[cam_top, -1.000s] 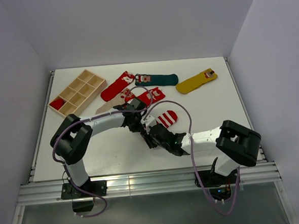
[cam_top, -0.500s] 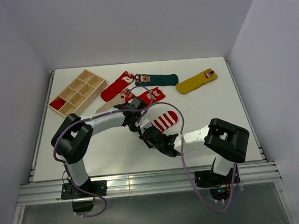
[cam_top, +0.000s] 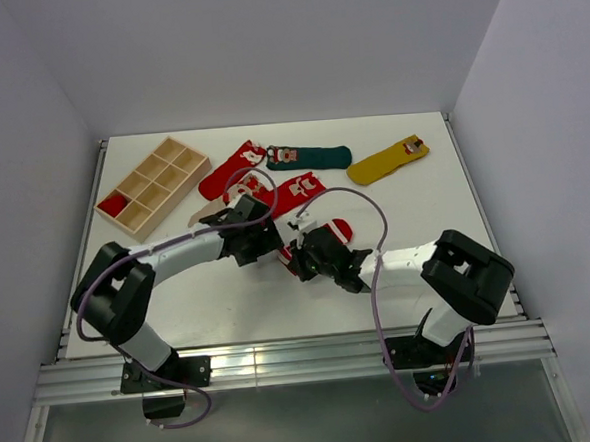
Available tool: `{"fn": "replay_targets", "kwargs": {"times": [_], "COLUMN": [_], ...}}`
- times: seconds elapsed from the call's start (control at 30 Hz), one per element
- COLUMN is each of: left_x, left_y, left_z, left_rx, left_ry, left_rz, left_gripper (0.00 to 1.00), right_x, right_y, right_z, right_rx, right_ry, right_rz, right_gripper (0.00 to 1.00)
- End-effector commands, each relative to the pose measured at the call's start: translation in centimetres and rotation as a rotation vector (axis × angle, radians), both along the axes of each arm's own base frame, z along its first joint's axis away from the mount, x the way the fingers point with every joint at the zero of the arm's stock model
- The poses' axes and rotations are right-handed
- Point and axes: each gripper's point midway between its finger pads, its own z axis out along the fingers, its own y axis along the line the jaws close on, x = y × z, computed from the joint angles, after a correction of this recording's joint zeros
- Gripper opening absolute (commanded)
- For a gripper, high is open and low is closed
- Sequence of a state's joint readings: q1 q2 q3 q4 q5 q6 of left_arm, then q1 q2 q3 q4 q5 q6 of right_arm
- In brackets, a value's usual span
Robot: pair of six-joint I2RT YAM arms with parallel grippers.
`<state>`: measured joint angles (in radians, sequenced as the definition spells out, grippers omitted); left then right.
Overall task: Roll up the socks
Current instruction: Roll the sock at the center of the board.
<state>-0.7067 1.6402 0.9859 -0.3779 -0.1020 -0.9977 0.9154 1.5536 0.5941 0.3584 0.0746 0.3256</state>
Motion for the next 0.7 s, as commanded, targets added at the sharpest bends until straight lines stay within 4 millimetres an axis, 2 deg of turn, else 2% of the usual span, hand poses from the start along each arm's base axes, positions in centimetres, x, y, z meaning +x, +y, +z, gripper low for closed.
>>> {"fn": "replay_targets", "kwargs": {"times": [0.0, 0.03, 0.1, 0.13, 0.17, 0.2, 0.27, 0.3, 0.33, 0.37, 0.43, 0.47, 0.5, 0.67], "left_x": [1.7, 1.7, 1.5, 1.4, 1.2, 1.0, 0.2, 0.3, 0.1, -0.3, -0.6, -0.8, -1.0, -1.8], "left_y": [0.3, 0.4, 0.7, 0.6, 0.7, 0.5, 0.7, 0.3, 0.3, 0.4, 0.3, 0.3, -0.1, -1.3], "left_z": [3.4, 3.8, 4.7, 5.1, 5.6, 5.8, 5.6, 6.1, 6.1, 5.5, 5.1, 4.8, 4.7, 2.9], "left_rx": [-0.108, -0.132, -0.193, -0.229, -0.27, -0.302, -0.348, -0.388, -0.399, -0.399, -0.407, -0.409, -0.422, -0.436], "left_ry": [-0.123, -0.132, -0.178, -0.189, -0.22, -0.228, -0.225, -0.238, -0.237, -0.227, -0.212, -0.203, -0.198, -0.131], "left_rz": [0.108, 0.131, 0.157, 0.175, 0.181, 0.178, 0.191, 0.192, 0.192, 0.191, 0.193, 0.19, 0.184, 0.161], "left_gripper": [0.84, 0.85, 0.86, 0.86, 0.86, 0.85, 0.84, 0.83, 0.82, 0.8, 0.79, 0.78, 0.78, 0.76], "right_x": [-1.4, -1.0, -1.7, -1.1, -1.8, -1.5, -1.4, -1.4, -1.4, -1.2, -1.2, -1.6, -1.4, -2.2], "right_y": [1.0, 0.8, 0.9, 0.9, 0.8, 1.1, 0.6, 0.9, 0.7, 0.1, 0.0, -0.4, -0.4, -1.3], "right_z": [1.7, 1.8, 2.0, 2.5, 2.2, 3.1, 2.4, 3.1, 2.9, 2.0, 1.8, 0.8, 1.1, -0.8], "right_rx": [0.177, 0.215, 0.273, 0.325, 0.35, 0.41, 0.451, 0.508, 0.527, 0.53, 0.578, 0.578, 0.62, 0.645], "right_ry": [0.126, 0.157, 0.207, 0.222, 0.263, 0.273, 0.328, 0.35, 0.371, 0.403, 0.459, 0.502, 0.52, 0.63], "right_rz": [0.046, 0.028, 0.053, 0.033, 0.049, 0.043, 0.019, 0.024, 0.011, -0.026, -0.053, -0.077, -0.092, -0.173], "right_gripper": [0.0, 0.0, 0.0, 0.0, 0.0, 0.0, 0.0, 0.0, 0.0, 0.0, 0.0, 0.0, 0.0, 0.0]}}
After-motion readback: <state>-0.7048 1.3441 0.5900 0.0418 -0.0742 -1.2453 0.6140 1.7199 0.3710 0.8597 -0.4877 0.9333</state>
